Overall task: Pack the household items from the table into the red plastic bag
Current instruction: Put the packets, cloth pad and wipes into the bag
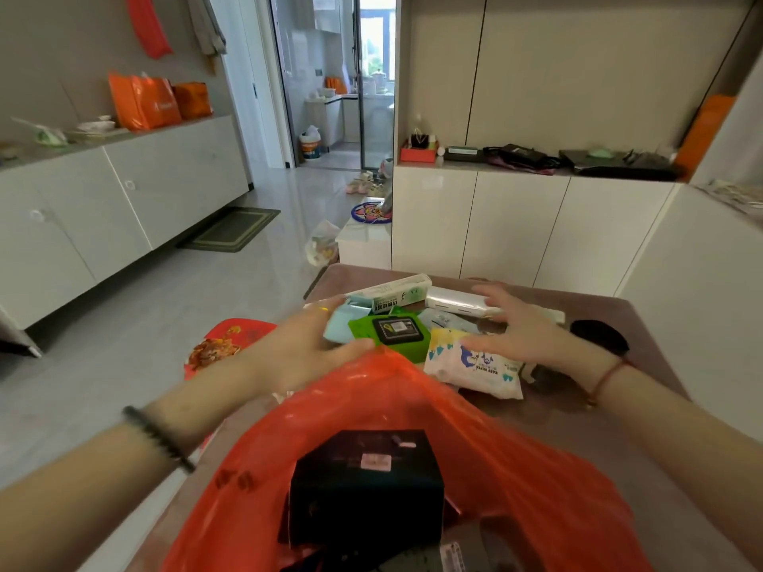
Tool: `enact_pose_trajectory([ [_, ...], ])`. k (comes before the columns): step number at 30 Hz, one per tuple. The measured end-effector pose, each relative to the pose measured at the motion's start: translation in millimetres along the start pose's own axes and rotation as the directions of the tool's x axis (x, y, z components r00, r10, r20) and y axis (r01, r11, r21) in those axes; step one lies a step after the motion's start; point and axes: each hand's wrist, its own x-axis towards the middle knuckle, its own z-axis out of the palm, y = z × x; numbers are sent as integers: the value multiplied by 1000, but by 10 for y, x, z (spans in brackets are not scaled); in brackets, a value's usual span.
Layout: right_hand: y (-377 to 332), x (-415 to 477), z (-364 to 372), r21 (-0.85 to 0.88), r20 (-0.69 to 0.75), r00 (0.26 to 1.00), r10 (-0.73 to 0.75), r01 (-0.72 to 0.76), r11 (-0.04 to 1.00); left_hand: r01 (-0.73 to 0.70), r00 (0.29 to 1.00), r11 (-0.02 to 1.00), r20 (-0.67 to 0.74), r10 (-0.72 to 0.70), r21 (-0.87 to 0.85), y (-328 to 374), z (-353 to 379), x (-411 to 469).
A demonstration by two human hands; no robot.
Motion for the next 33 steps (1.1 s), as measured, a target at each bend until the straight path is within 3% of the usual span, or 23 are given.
enact_pose_trajectory([
  [2,119,380,221,-127,42,999,-13,18,992,-80,995,992,65,74,101,117,203,292],
  [9,895,1000,858,-453,101,985,141,-80,888,157,944,985,283,-171,72,-119,880,1316],
  [15,1158,1096,1025,-520,5,1000,-1,3,854,297,907,952,336,-254,-80,-233,1338,1664],
  [18,1173,1029,999,-363,-89,996,-3,-30,931,392,889,893,340,-305,-223,-250,1491,1688],
  [20,1103,907,986,-112,-209,978,-7,-17,994,443,883,833,324,-340,-333,-241,1552,1684],
  [22,940,758,970,139,-318,948,10,37,990,455,885,765,324,-333,-456,-152,1547,1644],
  [26,491,485,721,389,-426,903,65,118,913,224,974,676,135,-182,-702,203,1312,1442],
  [29,70,208,320,430,-483,875,37,200,880,7,997,709,-47,-57,-706,558,886,1130],
  [33,-484,-350,-129,433,-437,886,-154,358,827,-148,985,721,-169,43,-677,910,381,546],
])
